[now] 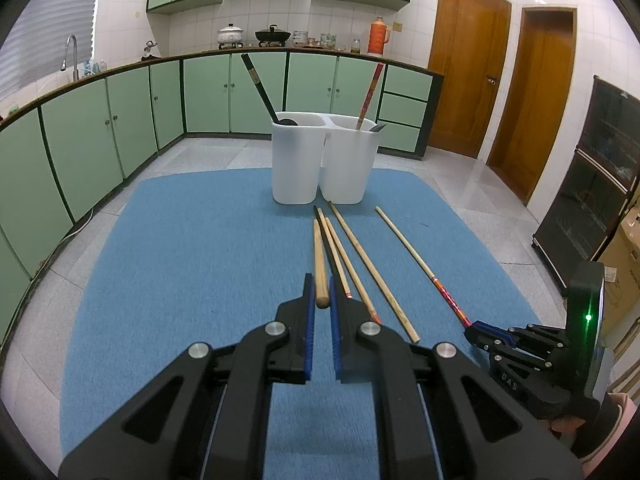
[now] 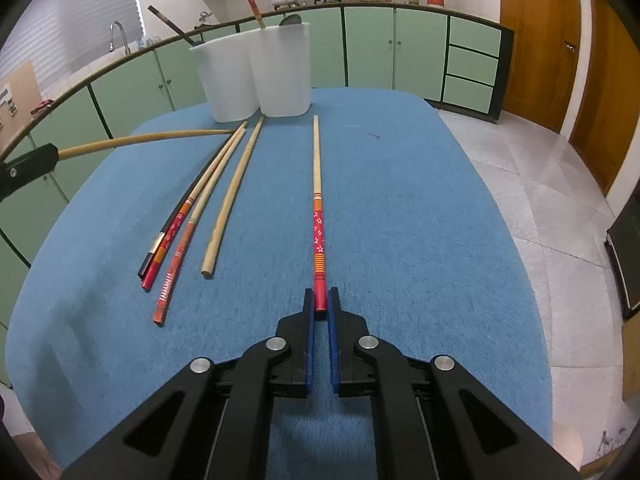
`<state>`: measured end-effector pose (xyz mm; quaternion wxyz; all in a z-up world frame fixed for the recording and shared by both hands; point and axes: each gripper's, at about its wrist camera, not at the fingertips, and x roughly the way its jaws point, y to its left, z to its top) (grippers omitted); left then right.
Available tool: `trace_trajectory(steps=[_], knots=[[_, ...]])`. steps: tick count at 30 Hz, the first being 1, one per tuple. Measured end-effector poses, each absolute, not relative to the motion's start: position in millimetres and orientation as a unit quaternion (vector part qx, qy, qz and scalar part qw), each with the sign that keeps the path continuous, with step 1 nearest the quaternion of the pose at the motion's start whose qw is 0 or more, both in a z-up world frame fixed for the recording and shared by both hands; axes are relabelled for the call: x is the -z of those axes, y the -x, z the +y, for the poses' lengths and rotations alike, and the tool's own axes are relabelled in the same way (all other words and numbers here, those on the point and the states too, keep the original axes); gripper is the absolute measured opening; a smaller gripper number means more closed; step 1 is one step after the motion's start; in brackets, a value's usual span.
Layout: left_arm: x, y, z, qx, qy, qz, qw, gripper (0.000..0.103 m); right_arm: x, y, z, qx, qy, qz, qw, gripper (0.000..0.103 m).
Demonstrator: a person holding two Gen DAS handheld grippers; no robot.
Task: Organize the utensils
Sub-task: 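Lift both held chopsticks and carry them over the white holder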
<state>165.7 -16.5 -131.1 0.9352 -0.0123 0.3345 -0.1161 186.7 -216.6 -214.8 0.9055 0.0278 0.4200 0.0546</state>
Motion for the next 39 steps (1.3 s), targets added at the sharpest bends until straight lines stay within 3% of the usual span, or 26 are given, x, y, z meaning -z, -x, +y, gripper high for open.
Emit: trace_trajectory(steps=[10,22,39], knots=[[121.1,-164.0,-13.0,0.116,0.014,0.321,0.94,0.006,197.6,-184.8,-214.8,-0.055,-0.015,0.418,0.906,0.006],[52.8,-168.9,-8.2,0.128,0.026,0.241,0.962,0.006,73.8,-182.5,-226.2,-0.076,0.018,0.326,0.942,0.006],[15.5,-194.4,-5.2,0.127,0.038,0.199,0.971,0.006,-2.9,-217.4,-243.6,-0.124,-0.01,0.296,0.947,0.006]])
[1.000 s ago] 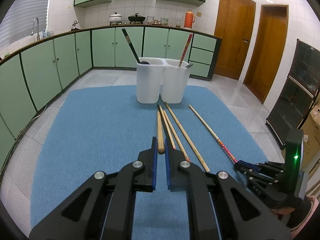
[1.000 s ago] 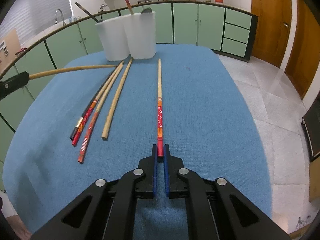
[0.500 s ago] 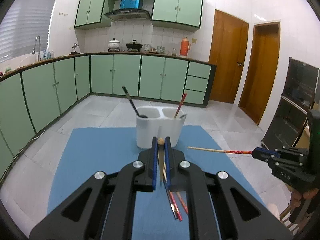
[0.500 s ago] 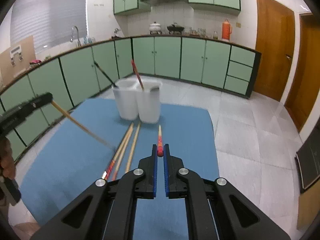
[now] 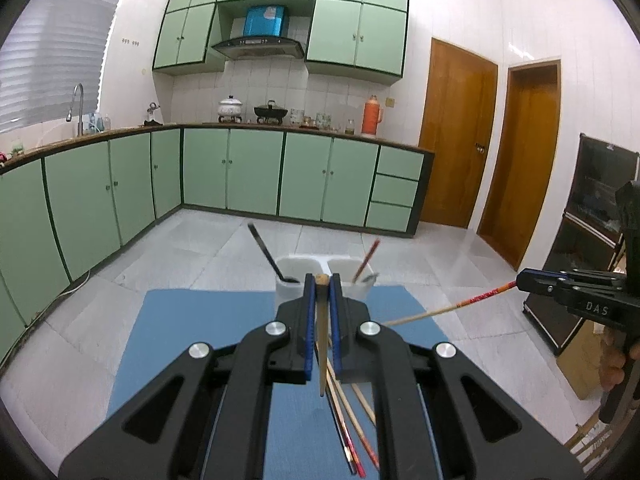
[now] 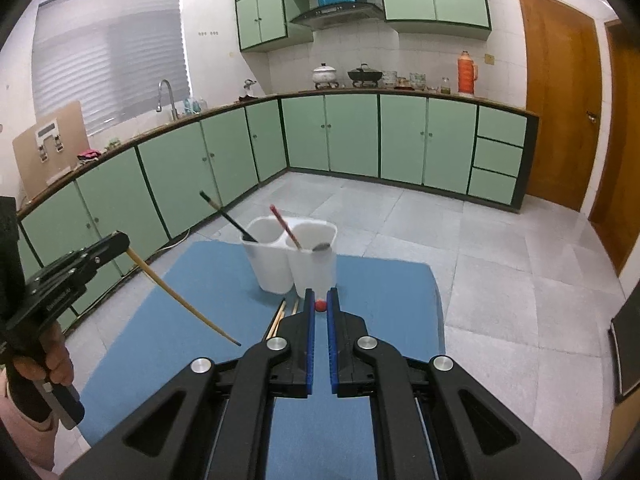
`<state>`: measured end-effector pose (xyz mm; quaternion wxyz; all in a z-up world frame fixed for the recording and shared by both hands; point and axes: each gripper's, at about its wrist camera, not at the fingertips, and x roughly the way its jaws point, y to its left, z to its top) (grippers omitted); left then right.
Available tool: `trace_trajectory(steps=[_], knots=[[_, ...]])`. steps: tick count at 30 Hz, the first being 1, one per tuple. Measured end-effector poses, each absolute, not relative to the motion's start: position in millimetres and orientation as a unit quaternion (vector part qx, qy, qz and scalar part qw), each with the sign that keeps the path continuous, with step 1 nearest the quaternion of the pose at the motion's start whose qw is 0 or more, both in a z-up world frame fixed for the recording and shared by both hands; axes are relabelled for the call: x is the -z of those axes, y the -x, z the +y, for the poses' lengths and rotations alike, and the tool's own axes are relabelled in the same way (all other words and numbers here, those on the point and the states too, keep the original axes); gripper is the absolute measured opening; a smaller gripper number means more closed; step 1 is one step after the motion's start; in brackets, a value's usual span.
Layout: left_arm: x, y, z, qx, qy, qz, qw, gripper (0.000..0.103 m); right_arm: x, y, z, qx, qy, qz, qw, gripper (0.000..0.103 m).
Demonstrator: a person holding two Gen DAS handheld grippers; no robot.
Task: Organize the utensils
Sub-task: 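Lift both held chopsticks and carry them over the white holder, then lower both chopsticks into the white holder and open both tools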
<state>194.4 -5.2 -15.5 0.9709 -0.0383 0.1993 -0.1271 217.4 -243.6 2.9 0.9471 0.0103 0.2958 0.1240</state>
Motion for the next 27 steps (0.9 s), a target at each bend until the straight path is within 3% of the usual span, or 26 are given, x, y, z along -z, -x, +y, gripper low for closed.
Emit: trace_trajectory(steps=[17,27], knots=[[-83.0,-235.7,-20.1,0.121,0.048,0.077,0.988,0.006,-85.1,-268.6,-239.8,-0.145,0.034,0.238,0.96,0.006],[-55.4,-302.8,-32.7,0.102,0.05,0.08,0.99,0.006,-49.4,-335.7,-208.0,-0.162,0.053,0.294,0.94,0.006]])
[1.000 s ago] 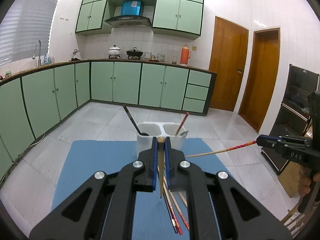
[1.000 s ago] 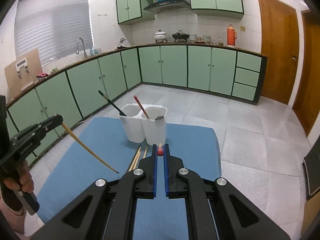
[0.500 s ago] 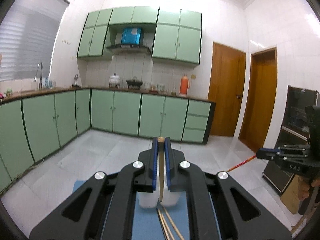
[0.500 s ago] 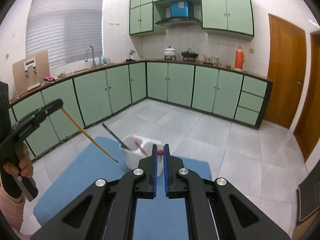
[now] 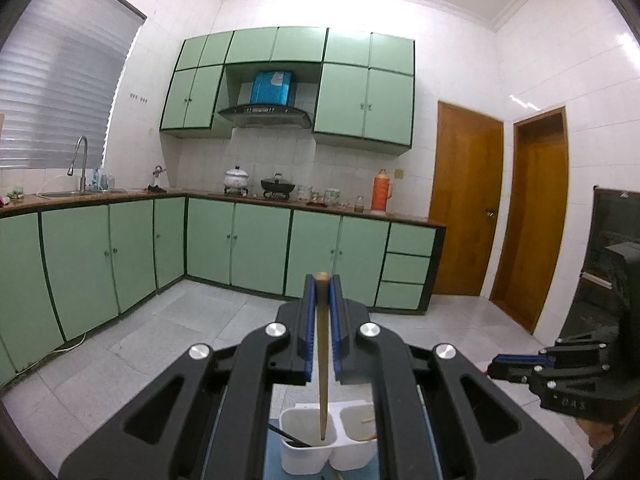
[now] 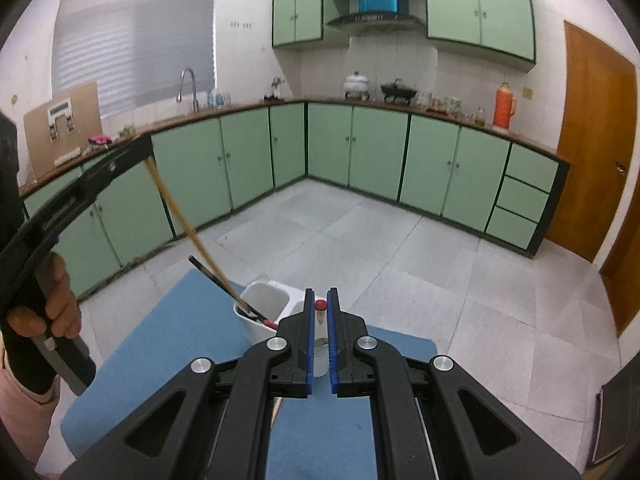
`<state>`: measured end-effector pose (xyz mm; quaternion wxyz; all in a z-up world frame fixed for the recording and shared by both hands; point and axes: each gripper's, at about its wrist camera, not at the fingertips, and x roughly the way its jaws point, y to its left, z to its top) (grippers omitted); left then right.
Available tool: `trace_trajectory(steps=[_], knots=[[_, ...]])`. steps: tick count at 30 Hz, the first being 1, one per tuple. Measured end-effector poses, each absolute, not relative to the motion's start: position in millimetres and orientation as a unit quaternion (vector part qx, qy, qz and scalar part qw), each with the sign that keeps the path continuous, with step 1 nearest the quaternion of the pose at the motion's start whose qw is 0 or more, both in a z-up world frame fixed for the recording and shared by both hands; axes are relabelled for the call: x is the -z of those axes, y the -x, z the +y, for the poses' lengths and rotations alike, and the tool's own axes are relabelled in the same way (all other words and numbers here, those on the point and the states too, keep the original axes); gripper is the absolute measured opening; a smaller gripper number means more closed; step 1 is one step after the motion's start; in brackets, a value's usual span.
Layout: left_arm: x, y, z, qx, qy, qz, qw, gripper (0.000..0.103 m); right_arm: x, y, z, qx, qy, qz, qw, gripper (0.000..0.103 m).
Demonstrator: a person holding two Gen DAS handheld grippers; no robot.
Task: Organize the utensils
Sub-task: 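Lower both chopsticks into the white holder and open both tools, then withdraw both tools back over the remaining chopsticks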
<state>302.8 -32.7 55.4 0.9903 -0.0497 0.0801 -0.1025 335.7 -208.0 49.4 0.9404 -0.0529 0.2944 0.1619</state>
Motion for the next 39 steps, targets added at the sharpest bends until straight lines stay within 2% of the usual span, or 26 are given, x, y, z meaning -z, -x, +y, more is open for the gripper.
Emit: trace_trajectory(steps=[13,14,16,17,20,21,22,27,29,31,33,39], knots=[[10.2,-358.8,-27.0,0.109,0.045,0.175,0.977,0.007,2.5,-383.3,-187.6,-0.182,0.051,0.348,0.918,0.006],[12.2,-358.1,-24.6,0.109,0.046,0.178,0.977,0.009,5.4,-383.7,-188.4,-0.182,0.048,0.349,0.918,0.006],[14.8,-352.4,-19.5,0.111,0.049,0.181,0.976,0.02,8.3,-381.2,-190.9,-0.182,0.041,0.346,0.919,0.01],[15.0,-348.1,-16.9,0.111,0.051,0.179,0.976,0.029,8.5,-377.8,-193.1,-0.181,0.036,0.344,0.921,0.012],[12.3,-334.1,-11.5,0.11,0.052,0.172,0.978,0.04,2.2,-366.4,-199.8,-0.163,0.028,0.323,0.932,0.026],[11.4,-328.8,-10.1,0.11,0.051,0.17,0.978,0.049,-0.3,-358.8,-203.1,-0.154,0.028,0.309,0.938,0.035],[11.0,-322.3,-9.0,0.107,0.05,0.167,0.979,0.053,-2.5,-350.1,-205.9,-0.146,0.029,0.296,0.944,0.043],[18.1,-283.9,-5.9,0.1,0.039,0.172,0.979,0.071,1.2,-309.3,-218.2,-0.116,0.026,0.266,0.957,0.051],[25.9,-268.8,-6.0,0.099,0.031,0.182,0.978,0.075,8.8,-293.9,-222.4,-0.112,0.018,0.263,0.958,0.053],[36.0,-256.2,-5.7,0.094,0.026,0.196,0.976,0.08,20.4,-277.9,-224.1,-0.105,0.012,0.262,0.959,0.062],[49.9,-243.1,-4.3,0.095,0.027,0.216,0.971,0.084,38.1,-261.3,-225.0,-0.097,0.005,0.267,0.959,0.065],[100.5,-217.5,0.3,0.08,0.009,0.283,0.956,0.087,97.2,-230.2,-222.8,-0.071,-0.026,0.312,0.947,0.076]])
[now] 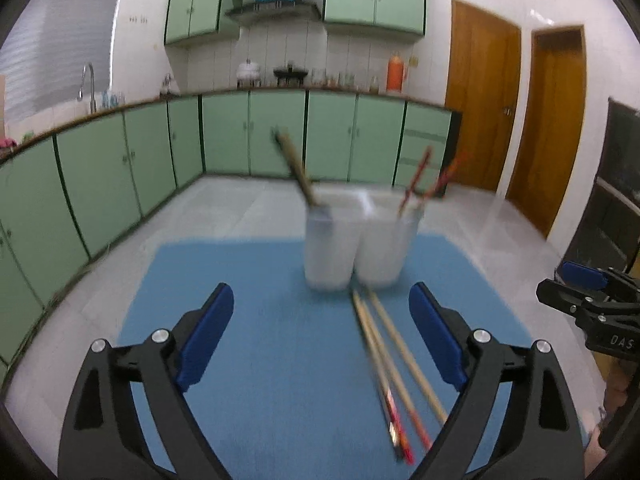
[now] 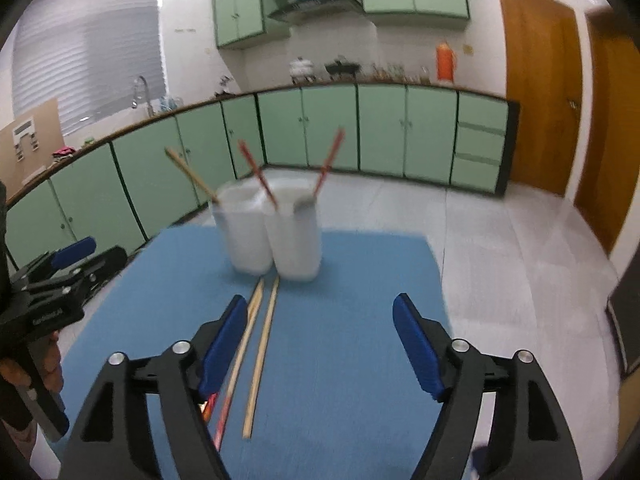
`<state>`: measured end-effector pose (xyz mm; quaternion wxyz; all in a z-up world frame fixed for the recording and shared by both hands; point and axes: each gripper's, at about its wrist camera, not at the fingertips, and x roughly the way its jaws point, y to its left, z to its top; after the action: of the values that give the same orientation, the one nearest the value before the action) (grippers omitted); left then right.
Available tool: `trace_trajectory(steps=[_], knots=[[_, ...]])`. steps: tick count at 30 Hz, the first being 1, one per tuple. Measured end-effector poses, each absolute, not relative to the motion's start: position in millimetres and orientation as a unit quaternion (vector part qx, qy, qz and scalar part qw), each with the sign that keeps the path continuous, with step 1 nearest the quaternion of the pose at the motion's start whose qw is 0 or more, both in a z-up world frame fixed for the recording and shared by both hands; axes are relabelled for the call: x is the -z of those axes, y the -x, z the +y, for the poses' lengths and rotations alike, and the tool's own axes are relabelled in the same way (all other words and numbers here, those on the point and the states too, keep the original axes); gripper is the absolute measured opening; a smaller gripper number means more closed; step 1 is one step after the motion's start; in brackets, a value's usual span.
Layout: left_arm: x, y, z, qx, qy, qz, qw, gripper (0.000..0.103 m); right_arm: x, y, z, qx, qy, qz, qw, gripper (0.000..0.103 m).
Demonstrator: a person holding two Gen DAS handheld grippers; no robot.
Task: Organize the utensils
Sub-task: 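Withdraw both tools back over the remaining chopsticks, then grasp a plain wooden chopstick with the right tool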
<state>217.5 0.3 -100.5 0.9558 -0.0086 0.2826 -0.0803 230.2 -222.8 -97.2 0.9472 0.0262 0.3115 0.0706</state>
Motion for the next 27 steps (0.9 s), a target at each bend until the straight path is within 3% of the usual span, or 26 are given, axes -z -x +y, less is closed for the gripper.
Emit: trace_trajectory(steps=[8,16,23,27], knots=[[155.5,-195.4,6.8,0.069,-0.007,0.35,0.934,0.087,158.9,-211.4,-215.1,-0.061,-0.045,0.373,0.925,0.076],[183.6,-185.1,9.1,0.068,-0.015,0.388,0.919,0.087,197.1,-199.5,-184.7,-0.088,-0.016,0.41,0.908,0.051],[196.9,-184.1,13.3,0.061,-0.014,0.41,0.91,0.087,207.8,-198.0,-167.8,-0.107,-0.015,0.426,0.898,0.036],[199.7,-185.1,15.5,0.06,-0.007,0.412,0.909,0.087,211.2,-198.0,-160.3,-0.106,-0.001,0.428,0.898,0.034]])
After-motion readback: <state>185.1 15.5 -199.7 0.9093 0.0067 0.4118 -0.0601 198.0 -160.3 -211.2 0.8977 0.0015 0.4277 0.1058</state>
